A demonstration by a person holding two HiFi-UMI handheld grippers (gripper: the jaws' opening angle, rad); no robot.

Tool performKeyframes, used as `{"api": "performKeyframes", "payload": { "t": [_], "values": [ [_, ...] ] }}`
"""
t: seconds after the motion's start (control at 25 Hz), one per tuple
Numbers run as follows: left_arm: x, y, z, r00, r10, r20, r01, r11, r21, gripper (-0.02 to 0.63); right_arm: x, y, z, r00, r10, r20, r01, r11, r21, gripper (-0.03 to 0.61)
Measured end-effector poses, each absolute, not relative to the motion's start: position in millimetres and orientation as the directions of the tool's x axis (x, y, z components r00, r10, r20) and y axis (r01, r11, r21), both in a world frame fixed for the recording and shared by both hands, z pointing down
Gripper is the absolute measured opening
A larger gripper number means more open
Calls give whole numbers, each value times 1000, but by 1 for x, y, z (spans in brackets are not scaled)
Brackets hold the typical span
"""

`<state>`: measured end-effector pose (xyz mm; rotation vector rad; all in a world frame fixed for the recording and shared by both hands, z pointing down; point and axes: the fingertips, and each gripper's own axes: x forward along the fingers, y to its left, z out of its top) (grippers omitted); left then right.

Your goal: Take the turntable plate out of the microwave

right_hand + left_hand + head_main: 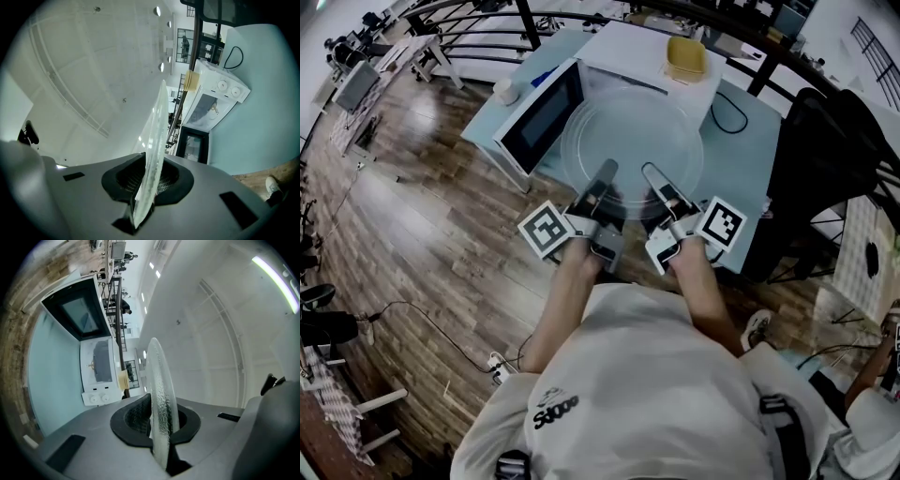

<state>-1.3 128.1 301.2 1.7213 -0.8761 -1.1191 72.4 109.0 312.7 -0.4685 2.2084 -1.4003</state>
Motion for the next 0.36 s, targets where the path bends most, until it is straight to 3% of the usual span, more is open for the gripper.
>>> {"api": "performKeyframes", "payload": {
  "t": [0.36],
  "values": [
    [-4,126,311,334,-893,-301,-83,-346,935,40,69,106,323,-833,-518,-193,-34,397,-917,38]
  ]
}}
